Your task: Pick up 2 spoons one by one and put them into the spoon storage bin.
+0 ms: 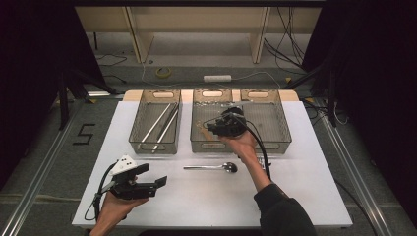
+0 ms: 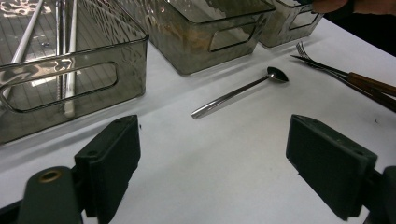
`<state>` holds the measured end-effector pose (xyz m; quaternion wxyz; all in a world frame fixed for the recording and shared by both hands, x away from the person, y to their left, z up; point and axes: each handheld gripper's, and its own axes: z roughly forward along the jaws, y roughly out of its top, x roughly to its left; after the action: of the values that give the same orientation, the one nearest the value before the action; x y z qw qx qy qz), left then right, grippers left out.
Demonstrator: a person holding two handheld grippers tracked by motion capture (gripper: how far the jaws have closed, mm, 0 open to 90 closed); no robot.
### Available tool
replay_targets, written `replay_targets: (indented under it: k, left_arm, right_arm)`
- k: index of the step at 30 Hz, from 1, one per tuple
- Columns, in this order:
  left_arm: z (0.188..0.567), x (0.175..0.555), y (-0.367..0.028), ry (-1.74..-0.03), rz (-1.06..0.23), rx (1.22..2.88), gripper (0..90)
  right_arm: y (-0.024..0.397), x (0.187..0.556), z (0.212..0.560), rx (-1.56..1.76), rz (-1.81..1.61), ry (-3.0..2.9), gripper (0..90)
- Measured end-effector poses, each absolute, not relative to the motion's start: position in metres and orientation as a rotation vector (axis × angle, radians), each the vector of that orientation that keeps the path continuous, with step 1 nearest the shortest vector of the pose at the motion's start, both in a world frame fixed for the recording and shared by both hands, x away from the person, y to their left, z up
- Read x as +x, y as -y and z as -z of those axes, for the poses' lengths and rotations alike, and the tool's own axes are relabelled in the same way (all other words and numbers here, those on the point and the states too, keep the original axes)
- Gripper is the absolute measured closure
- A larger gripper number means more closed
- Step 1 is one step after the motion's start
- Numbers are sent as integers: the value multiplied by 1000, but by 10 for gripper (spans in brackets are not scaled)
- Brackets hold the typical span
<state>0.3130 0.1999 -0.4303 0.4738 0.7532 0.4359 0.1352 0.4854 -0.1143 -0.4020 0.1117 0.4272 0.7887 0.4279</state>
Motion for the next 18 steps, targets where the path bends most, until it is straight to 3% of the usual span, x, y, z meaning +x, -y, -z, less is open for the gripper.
replay_targets:
  k: [10, 18]
  left_arm:
    - [430, 314, -200, -1071, -320, 1834, 174]
    - [430, 318, -198, -1063, -303, 1837, 174]
  right_arm:
    - [153, 436, 382, 1088, -1345, -2318, 414]
    - [181, 398, 389, 1042, -1389, -2317, 381]
